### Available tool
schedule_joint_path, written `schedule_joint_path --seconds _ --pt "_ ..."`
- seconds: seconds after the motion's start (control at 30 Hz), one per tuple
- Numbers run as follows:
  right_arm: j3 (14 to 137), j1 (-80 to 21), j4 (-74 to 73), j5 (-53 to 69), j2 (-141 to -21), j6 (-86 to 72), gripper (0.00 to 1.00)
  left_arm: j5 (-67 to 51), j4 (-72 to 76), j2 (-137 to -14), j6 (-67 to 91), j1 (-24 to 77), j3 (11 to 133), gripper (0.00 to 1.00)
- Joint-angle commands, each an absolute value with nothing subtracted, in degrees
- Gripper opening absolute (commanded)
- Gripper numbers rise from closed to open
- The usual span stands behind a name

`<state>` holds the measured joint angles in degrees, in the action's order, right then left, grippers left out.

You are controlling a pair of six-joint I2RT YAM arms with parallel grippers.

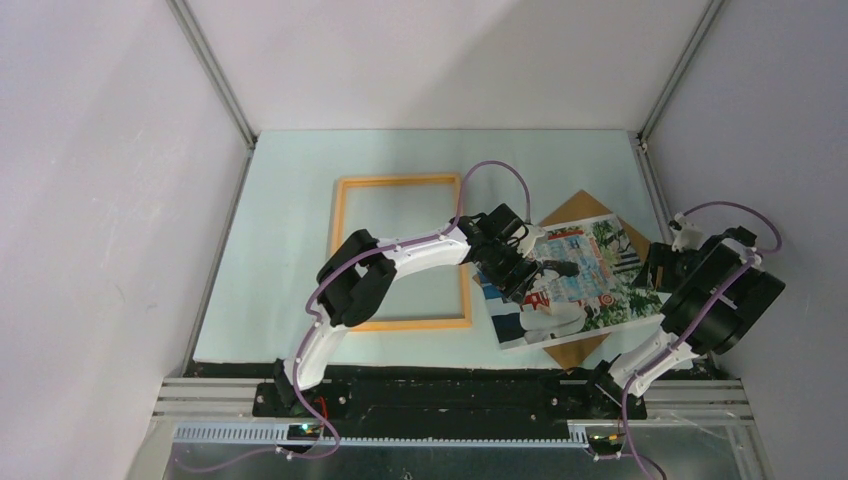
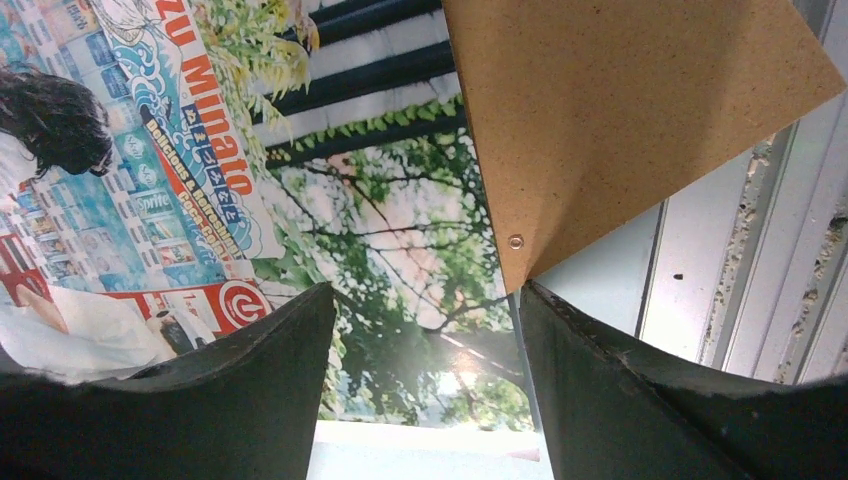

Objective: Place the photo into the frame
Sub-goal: Pick up the photo at the center of the board.

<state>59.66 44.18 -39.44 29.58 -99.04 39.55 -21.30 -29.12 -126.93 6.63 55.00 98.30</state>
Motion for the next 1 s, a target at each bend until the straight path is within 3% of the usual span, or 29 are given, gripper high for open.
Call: schedule_joint_path --seconds 0.0,0.5,0.97 --pt "58.0 45.3 -47.0 34.3 -104.5 41.8 0.71 -21.6 -30.4 -128.7 7.4 55.5 96.3 0.89" --pt "62.4 49.8 -58.6 40.2 -105.7 47.8 0.51 -21.1 -30.1 -128.8 7.6 55.5 96.2 0.89" --pt "64.7 49.8 -63.3 45.7 -104.4 48.9 0.47 -20.6 -30.2 -128.6 7.2 55.5 96.1 0.88"
